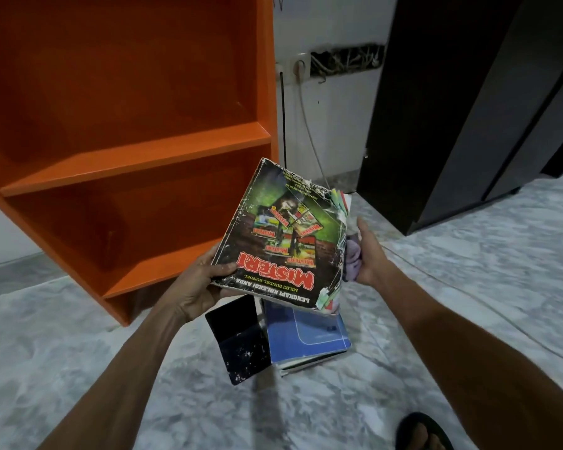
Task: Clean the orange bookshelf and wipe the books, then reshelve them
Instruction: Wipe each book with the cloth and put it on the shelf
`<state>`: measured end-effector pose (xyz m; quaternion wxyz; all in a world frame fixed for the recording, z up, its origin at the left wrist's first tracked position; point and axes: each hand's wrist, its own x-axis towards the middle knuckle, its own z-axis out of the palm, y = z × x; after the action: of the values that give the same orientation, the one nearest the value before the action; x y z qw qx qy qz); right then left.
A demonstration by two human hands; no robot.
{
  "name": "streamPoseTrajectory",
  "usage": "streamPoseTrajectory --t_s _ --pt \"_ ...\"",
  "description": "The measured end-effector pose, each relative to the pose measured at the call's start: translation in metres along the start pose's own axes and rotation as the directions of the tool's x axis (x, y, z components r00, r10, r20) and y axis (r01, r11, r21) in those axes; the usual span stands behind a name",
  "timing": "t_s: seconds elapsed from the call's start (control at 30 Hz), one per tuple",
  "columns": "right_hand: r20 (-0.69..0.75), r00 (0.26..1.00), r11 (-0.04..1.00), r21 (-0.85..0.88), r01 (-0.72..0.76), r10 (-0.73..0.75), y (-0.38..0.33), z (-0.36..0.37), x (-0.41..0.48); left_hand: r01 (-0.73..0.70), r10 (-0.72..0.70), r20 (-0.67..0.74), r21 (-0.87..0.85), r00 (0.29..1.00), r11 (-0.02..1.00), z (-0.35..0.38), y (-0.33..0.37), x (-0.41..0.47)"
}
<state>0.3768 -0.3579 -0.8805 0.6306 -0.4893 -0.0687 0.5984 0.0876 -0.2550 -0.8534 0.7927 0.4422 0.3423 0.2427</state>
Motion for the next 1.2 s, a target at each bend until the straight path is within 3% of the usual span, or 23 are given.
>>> streamPoseTrajectory --t_s 0.17,0.3,0.37,0.4,0.47,0.53,0.57,0.63,0.67,0.73,0.83,0.9,0.97,1.07,1.13,1.2 --pt "0.093 0.990 0.958 -0.257 0.130 -0.109 -0.001 0.024 -0.007 0.030 -0.019 -0.074 0.160 0.997 0.987 0.005 0.002 0.009" --pt "0.086 0.957 0.844 -0.455 0.286 -0.278 -0.008 0.039 -0.005 0.126 -0.009 -0.248 0.462 0.969 0.878 0.005 0.000 0.018" --pt "0.132 0.915 0.745 -0.542 0.389 -0.382 -0.008 0.049 -0.007 0.175 -0.032 -0.275 0.516 0.961 0.839 0.010 0.003 0.020" --pt "0.195 0.866 0.619 -0.629 0.470 -0.460 -0.006 0.054 -0.008 0.178 -0.069 -0.254 0.433 0.965 0.883 0.013 0.006 0.020" --pt "0.386 0.742 0.262 -0.764 0.590 -0.548 -0.002 0.061 -0.011 0.149 -0.141 -0.113 0.061 0.983 0.987 0.019 0.013 0.020" --pt "0.591 0.625 -0.056 -0.748 0.662 -0.510 0.005 0.064 -0.016 0.124 -0.125 0.010 -0.258 0.992 0.958 0.019 0.023 0.017" --pt "0.682 0.566 -0.209 -0.705 0.678 -0.463 0.009 0.064 -0.018 0.116 -0.122 0.003 -0.346 0.992 0.931 0.017 0.027 0.016" --pt "0.825 0.427 -0.494 -0.564 0.661 -0.370 0.019 0.062 -0.019 0.132 -0.156 -0.030 -0.389 0.987 0.912 0.015 0.026 0.013" --pt "0.866 0.369 -0.585 -0.500 0.638 -0.338 0.024 0.060 -0.021 0.139 -0.173 -0.079 -0.327 0.982 0.935 0.016 0.023 0.010" --pt "0.901 0.322 -0.664 -0.431 0.611 -0.289 0.030 0.057 -0.022 0.146 -0.183 -0.178 -0.201 0.967 0.969 0.017 0.016 0.007" --pt "0.935 0.291 -0.698 -0.347 0.627 -0.203 0.032 0.046 -0.021 0.124 -0.154 -0.195 -0.161 0.968 0.979 0.015 0.007 0.006" --pt "0.932 0.338 -0.663 -0.334 0.670 -0.129 0.027 0.036 -0.020 0.105 -0.127 -0.198 -0.117 0.972 0.988 0.016 0.005 0.005" --pt "0.889 0.442 -0.553 -0.429 0.714 -0.120 0.022 0.026 -0.018 0.080 -0.092 -0.197 -0.070 0.976 0.994 0.016 0.005 0.005" --pt "0.715 0.591 -0.281 -0.694 0.663 -0.372 0.012 0.016 -0.012 0.025 -0.031 -0.184 -0.038 0.982 0.999 0.015 0.009 0.005" --pt "0.558 0.575 -0.144 -0.781 0.607 -0.598 0.012 0.029 -0.009 0.008 -0.013 -0.177 -0.029 0.984 1.000 0.017 0.012 0.008" --pt "0.496 0.547 -0.050 -0.770 0.637 -0.675 0.021 0.060 -0.013 -0.002 -0.001 -0.165 -0.019 0.986 1.000 0.024 0.012 0.010"
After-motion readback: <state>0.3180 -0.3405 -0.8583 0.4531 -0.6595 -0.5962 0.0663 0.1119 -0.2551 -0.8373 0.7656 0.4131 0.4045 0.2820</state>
